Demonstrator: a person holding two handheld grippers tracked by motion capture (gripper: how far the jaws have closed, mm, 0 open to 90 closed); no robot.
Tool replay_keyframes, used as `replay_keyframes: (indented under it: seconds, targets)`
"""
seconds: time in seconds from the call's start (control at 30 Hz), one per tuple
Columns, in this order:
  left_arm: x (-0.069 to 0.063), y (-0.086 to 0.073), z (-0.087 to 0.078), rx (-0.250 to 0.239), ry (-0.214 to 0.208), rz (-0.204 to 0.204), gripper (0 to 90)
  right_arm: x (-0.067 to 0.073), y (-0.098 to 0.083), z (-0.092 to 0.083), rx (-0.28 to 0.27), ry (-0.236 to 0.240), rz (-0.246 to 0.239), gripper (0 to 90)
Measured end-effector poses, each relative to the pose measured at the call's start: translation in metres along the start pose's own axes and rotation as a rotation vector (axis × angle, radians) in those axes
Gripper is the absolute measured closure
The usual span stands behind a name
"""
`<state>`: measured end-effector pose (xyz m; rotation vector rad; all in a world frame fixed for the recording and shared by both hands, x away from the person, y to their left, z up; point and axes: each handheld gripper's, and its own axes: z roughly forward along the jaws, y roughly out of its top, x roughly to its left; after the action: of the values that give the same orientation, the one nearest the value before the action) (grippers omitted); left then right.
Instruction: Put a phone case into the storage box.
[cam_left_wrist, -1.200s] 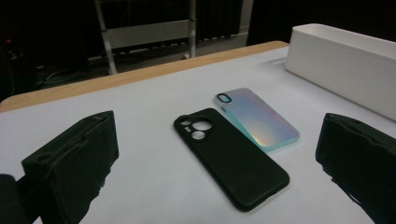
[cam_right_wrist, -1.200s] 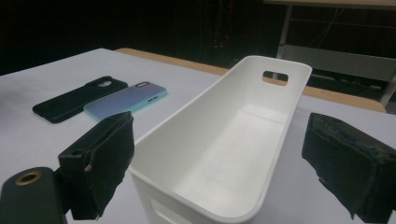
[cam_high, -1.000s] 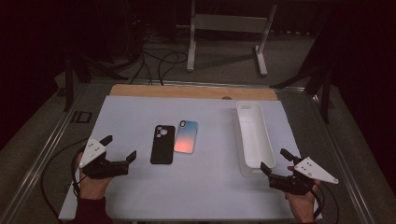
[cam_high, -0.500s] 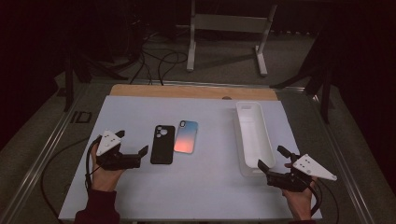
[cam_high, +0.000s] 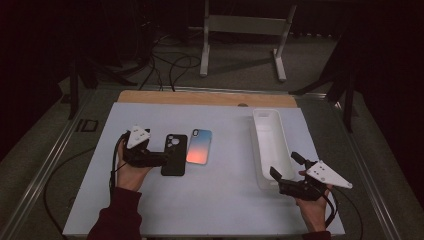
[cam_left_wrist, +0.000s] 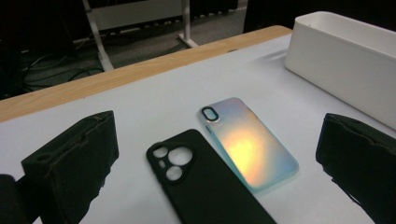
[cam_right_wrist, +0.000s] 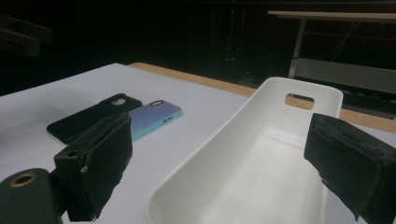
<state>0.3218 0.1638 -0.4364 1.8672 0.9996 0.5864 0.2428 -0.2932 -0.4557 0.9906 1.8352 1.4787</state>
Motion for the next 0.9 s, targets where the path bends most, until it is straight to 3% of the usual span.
replay_keyframes:
  seconds: [0.13,0.3,0.47,0.9]
  targets:
    - [-0.007,0.007,0.019,0.038,-0.010,0.014,0.0,0.001,-0.001,0.002,0.003,-0.002,-0.004,7.6]
    - [-0.013,0.013,0.043,0.075,-0.016,0.003,0.0,0.001,-0.002,0.001,0.009,-0.007,-0.005,7.6]
    - [-0.017,0.017,0.059,0.109,-0.016,0.003,0.0,0.001,-0.002,-0.001,0.009,-0.014,-0.008,7.6]
    - [-0.025,0.018,0.109,0.263,-0.015,-0.022,0.0,0.002,-0.001,-0.002,0.013,-0.018,-0.013,7.6]
